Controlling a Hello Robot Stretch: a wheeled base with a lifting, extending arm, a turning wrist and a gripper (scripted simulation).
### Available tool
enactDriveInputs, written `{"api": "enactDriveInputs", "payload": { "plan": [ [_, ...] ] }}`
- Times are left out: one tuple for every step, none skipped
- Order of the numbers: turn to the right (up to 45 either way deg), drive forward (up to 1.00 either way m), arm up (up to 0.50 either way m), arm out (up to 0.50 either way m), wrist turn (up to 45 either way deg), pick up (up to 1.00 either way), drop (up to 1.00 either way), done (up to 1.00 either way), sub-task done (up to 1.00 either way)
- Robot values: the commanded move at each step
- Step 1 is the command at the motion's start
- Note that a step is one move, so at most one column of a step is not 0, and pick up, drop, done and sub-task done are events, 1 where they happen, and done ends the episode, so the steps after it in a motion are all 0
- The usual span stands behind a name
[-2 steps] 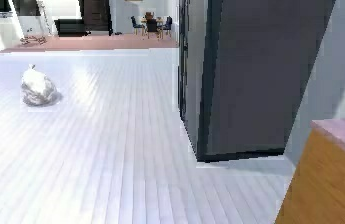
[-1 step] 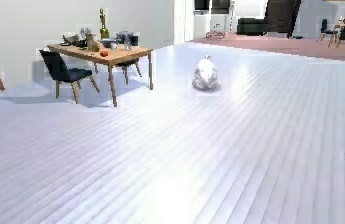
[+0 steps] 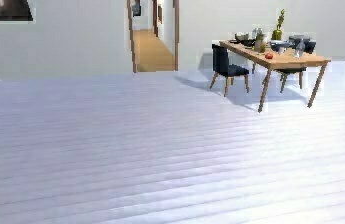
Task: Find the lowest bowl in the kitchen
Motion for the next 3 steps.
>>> {"api": "enactDriveInputs", "payload": {
  "plan": [
    [0.0,1.0,0.0,0.0,0.0,0.0,0.0,0.0,0.0],
    [0.0,1.0,0.0,0.0,0.0,0.0,0.0,0.0,0.0],
    [0.0,1.0,0.0,0.0,0.0,0.0,0.0,0.0,0.0]
  ]
}}
